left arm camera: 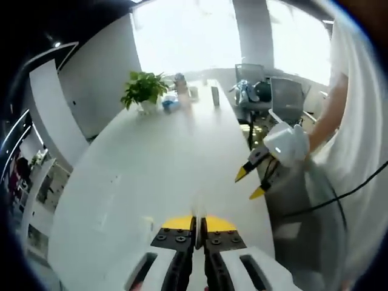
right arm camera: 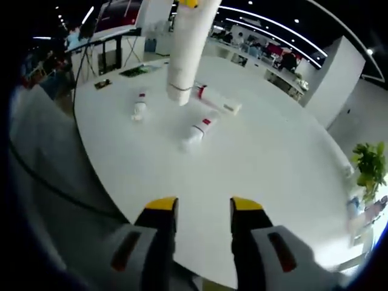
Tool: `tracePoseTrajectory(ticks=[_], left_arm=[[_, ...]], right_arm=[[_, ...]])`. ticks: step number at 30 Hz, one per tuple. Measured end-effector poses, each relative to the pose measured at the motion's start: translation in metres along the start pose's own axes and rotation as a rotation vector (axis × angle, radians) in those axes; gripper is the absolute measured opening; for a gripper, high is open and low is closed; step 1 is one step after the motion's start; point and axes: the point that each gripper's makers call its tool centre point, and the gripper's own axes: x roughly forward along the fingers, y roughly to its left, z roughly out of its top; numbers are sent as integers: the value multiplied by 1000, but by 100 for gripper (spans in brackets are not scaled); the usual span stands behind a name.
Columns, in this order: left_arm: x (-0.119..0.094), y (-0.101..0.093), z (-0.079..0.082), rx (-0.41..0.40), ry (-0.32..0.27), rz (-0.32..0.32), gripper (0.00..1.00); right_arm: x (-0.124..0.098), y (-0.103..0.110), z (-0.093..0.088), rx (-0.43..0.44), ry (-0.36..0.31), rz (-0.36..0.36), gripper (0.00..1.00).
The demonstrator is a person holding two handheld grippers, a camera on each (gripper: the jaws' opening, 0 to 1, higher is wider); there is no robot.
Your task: Arrange the skincare products in the storage area until every visible bottle or jar stands upright without overlapping.
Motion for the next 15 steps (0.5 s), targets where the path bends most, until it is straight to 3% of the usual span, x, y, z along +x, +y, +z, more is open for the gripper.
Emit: tracePoseTrajectory(ticks=[5, 8, 10, 15], left_arm=[[-5, 45, 9, -18, -12, 30, 3], [-6, 64, 12, -20, -14, 37, 3], [-4, 79, 13, -19, -7, 44, 3], [-1, 114, 9, -30, 5, 66, 4]], right_arm=[[0, 1, 1, 51, -13, 12, 35], [0, 0, 0, 35, -14, 4, 35], [-1, -1, 1, 14, -17, -6, 35], [-1, -1, 8, 66, -59, 4, 37]])
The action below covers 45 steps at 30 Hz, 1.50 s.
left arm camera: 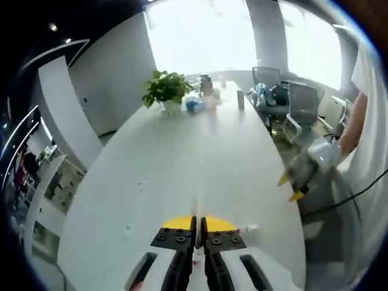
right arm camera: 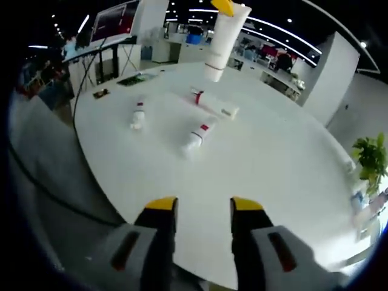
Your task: Arrange the skincare products in the storage area until every visible bottle or jar stands upright without overlapping.
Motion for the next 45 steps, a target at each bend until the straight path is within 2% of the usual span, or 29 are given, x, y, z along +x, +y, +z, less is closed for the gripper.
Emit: tracePoseTrajectory(ticks=[6, 14, 19, 23, 28, 34, 36, 37, 41, 43, 44, 45], left_arm=[[12, 33, -11, -33, 12, 22, 3], [36, 63, -30, -40, 50, 50, 3], [49, 78, -46, -49, 81, 69, 3], [52, 89, -51, -72, 77, 77, 3], [59, 90, -58, -73, 61, 68, 3], [74, 79, -68, -100, 24, 36, 3], [78, 73, -70, -137, 20, 7, 3], [81, 74, -73, -98, 25, 11, 3], [88, 68, -77, -114, -14, -41, 3], [88, 67, -81, -154, -9, -44, 3], [91, 65, -72, -154, -65, -74, 4], [92, 58, -71, -173, -82, -124, 4]], right_arm=[[2, -1, 2, 88, -16, 13, 40], [4, -2, 1, 191, -25, 26, 40], [4, -2, 0, 180, -21, 17, 39], [6, 0, -2, 168, -7, 20, 39], [5, 0, -3, 162, 1, 20, 39], [6, -1, -4, 155, 0, 15, 39], [6, 0, -5, 153, 9, 19, 39], [5, 1, -5, 146, 10, 21, 38], [6, 2, -7, 135, 20, 24, 38], [7, 2, -7, 135, 21, 25, 38], [7, 2, -9, 130, 26, 25, 38], [8, 2, -9, 131, 29, 28, 38]])
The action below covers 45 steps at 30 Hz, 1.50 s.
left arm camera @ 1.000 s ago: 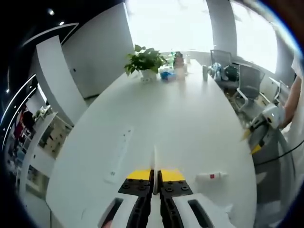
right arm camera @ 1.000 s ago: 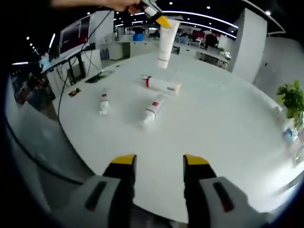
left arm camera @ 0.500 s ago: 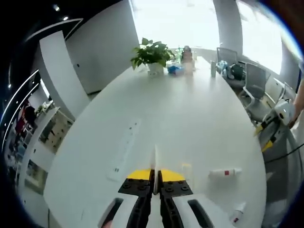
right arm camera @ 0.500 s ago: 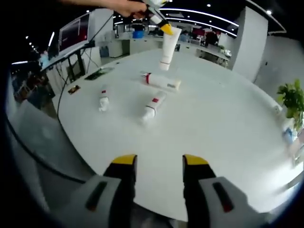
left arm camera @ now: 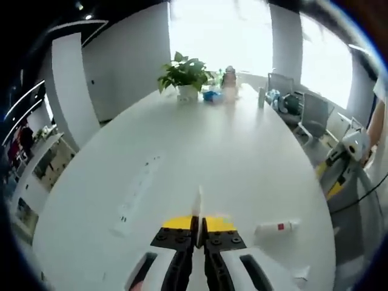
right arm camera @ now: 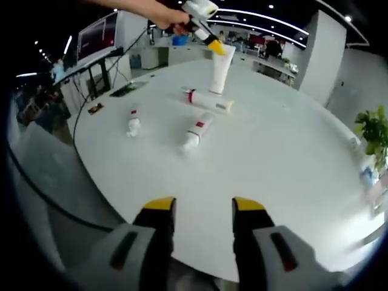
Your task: Arrange the skincare products in the storage area until every visible bottle or jar stands upright without overlapping.
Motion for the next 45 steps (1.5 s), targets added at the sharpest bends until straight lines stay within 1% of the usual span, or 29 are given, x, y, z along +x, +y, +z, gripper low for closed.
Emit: tracePoseTrajectory(ticks=[1, 2, 3, 4, 5, 6, 7, 9, 12, 13, 14, 15, 16, 19, 21, 26, 29, 31, 34, 35, 37, 38, 39, 40, 41, 42, 43, 44, 45], left_arm=[[1, -2, 0, 1, -2, -18, 4], [0, 0, -1, 31, 10, -15, 5], [0, 3, -1, 78, 21, -8, 5], [0, 3, -1, 71, 28, -9, 5], [1, 5, 0, 42, 30, -24, 5], [0, 4, 0, 37, 29, -32, 5], [0, 3, 0, 33, 41, -49, 5], [0, 4, -2, 47, 66, -55, 6], [1, 2, -2, 37, 74, -61, 8], [2, 0, -5, 36, 84, -66, 8], [2, -1, -12, 43, 113, -65, 9], [2, -2, -16, 44, 128, -65, 10], [2, -3, -19, 31, 140, -69, 12], [0, -6, -22, 13, 137, -70, 13], [-3, -5, -25, 14, 146, -60, 16], [-10, -4, -34, 0, 168, -40, 27], [-14, -6, -40, -3, 176, -39, 27], [-17, -7, -45, 0, 182, -28, 28], [-22, -6, -55, -23, 197, -10, 30], [-25, -5, -60, -38, 207, 7, 32], [-28, -7, -69, -56, 221, 4, 33], [-29, -7, -71, -57, 224, 5, 31], [-25, -4, -58, -121, 122, 39, 27], [-25, -6, -54, -116, 104, 17, 20], [-23, -4, -47, -23, 96, 29, 13], [-21, -2, -47, 61, 118, 42, 9], [-20, -2, -55, 81, 171, 43, 12], [-18, -5, -64, 7, 203, 32, 20], [-14, -6, -74, -115, 240, 41, 25]], right_arm=[[0, 1, -1, -1, 9, 3, 38], [0, 1, -2, -4, 11, 3, 38], [-1, 1, -1, -7, 7, 2, 38], [-1, 1, 0, -6, 2, 2, 38], [-2, 2, 0, -5, 4, 4, 38], [-2, 2, -1, -6, 10, 5, 38], [-2, 3, -1, -8, 12, 9, 38], [-2, 3, 0, -12, 8, 9, 38], [-2, 4, -1, -12, 14, 11, 38], [-2, 5, -1, -12, 15, 14, 38], [-3, 5, -1, -17, 16, 14, 38], [-2, 5, -2, -18, 18, 14, 38], [-1, 5, -2, -18, 19, 16, 38], [-1, 6, -3, -17, 24, 19, 37], [-2, 6, -3, -21, 25, 21, 37], [-1, 7, -3, -29, 25, 21, 38], [0, 9, -4, -34, 34, 30, 38], [0, 9, -4, -42, 31, 33, 38], [1, 9, -4, -39, 31, 33, 38], [1, 9, -4, -38, 30, 33, 38], [1, 9, -4, -39, 31, 38, 38], [1, 10, -4, -39, 31, 38, 39], [0, 10, -2, -38, 24, 38, 39], [-1, 9, 0, -52, 13, 32, 39], [0, 10, -1, -53, 19, 35, 39], [0, 11, -3, -44, 30, 41, 39], [1, 11, -3, -44, 30, 42, 39], [0, 11, -3, -55, 28, 41, 39], [0, 12, -3, -51, 27, 44, 39]])
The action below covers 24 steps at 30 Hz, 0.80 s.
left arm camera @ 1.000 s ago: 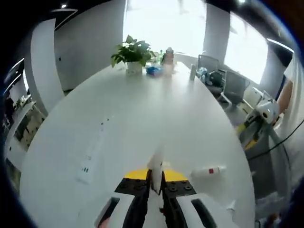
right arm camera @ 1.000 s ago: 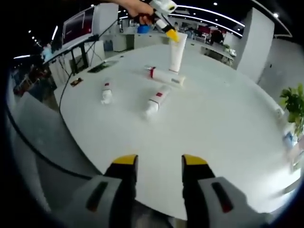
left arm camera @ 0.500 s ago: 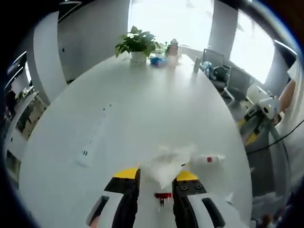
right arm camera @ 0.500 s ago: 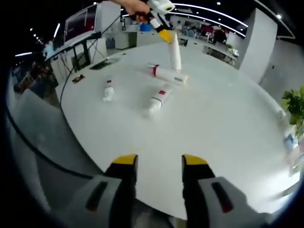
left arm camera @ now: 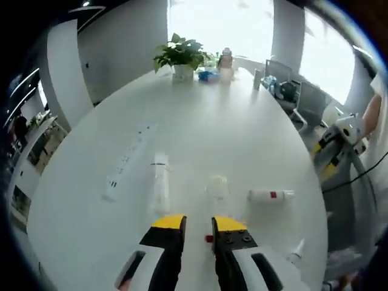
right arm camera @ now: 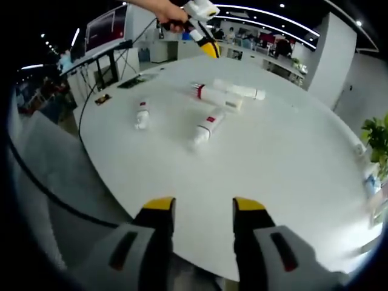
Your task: Arrange the skincare products in the storage area until every visible bottle or jar stands upright without overlapping.
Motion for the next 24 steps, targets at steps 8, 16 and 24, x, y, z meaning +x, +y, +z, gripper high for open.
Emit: tracePoseTrajectory(ticks=[8, 16, 24], left_arm=[[21, 25, -7, 3, 10, 109, 31], [31, 74, -5, -139, -11, 228, 39], [52, 108, -4, -4, 46, 237, 53]], right_arm=[[-1, -2, 1, 9, -9, -11, 39], [-3, -5, 0, 31, -4, -18, 39], [-1, -7, 0, 44, -8, -22, 39]])
